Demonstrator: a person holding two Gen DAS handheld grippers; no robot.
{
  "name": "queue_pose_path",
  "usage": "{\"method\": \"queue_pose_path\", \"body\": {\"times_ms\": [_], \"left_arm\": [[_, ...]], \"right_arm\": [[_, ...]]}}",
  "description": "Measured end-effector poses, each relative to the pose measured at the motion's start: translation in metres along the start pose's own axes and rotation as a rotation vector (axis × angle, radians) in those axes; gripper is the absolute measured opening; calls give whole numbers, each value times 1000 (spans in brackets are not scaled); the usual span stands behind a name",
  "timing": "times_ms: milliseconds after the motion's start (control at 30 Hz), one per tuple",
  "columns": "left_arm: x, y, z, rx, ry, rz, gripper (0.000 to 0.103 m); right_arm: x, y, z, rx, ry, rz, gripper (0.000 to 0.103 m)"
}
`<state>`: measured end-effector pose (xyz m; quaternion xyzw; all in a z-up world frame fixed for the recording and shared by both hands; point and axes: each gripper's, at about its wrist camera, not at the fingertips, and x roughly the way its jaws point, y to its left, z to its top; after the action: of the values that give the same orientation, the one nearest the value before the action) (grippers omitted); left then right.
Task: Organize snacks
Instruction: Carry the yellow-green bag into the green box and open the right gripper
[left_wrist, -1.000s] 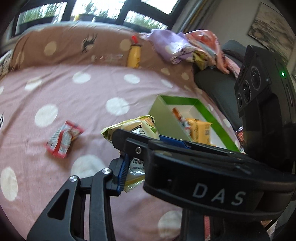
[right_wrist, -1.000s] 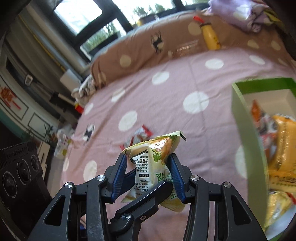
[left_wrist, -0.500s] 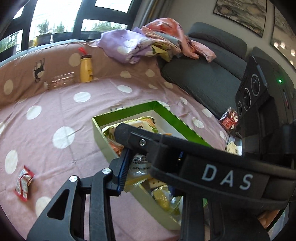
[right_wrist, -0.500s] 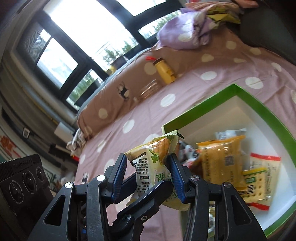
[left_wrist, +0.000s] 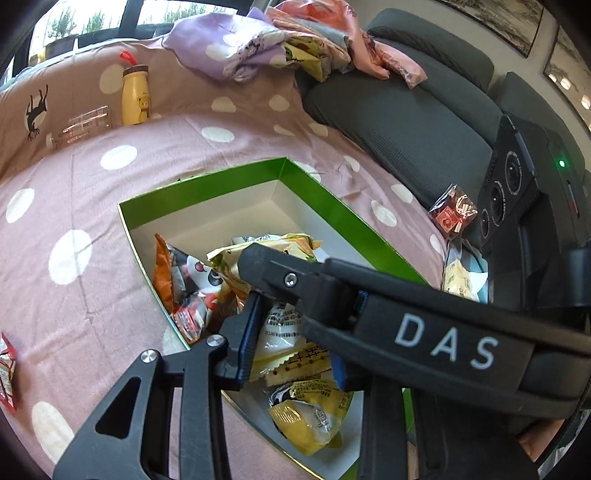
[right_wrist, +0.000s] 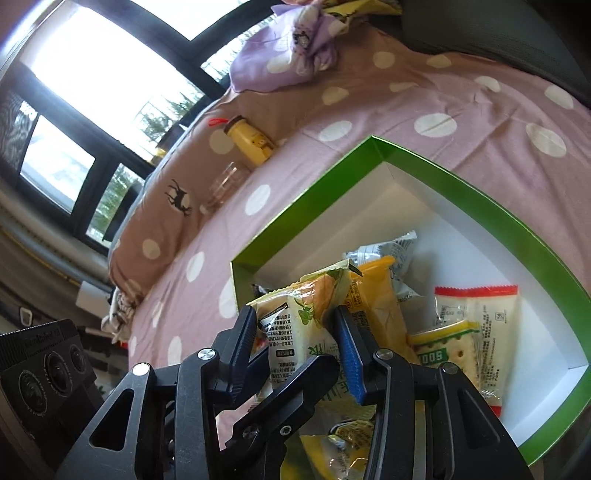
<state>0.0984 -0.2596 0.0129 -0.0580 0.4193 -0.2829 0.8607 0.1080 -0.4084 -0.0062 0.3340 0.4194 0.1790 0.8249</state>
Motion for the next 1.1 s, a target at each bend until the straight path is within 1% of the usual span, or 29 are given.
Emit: {"method": "queue_pose_path", "body": {"times_ms": [200, 333, 467, 700, 833, 1000, 1100], "left_arm": [[10, 5, 0, -22, 41, -14, 32], [15, 9, -1, -42, 56, -22, 32], [21, 10, -3, -57, 78, -14, 32], [23, 12, -3, -63, 80, -12, 33], [21, 12, -5, -66, 71, -3, 33], [6, 16, -10, -88, 48, -3, 33], [-13, 19, -14, -80, 4, 45, 35]], "right_arm": [[3, -4, 0, 20, 9, -30, 46], [5, -6, -1, 30, 18, -50, 46], [9, -9, -1, 43, 31, -83, 46], [11, -10, -1, 53, 31, -100, 46], [12, -10, -1, 50, 36, -104, 46], [12, -15, 0, 84, 27, -84, 45], [9, -14, 0, 87, 1, -110, 45]]}}
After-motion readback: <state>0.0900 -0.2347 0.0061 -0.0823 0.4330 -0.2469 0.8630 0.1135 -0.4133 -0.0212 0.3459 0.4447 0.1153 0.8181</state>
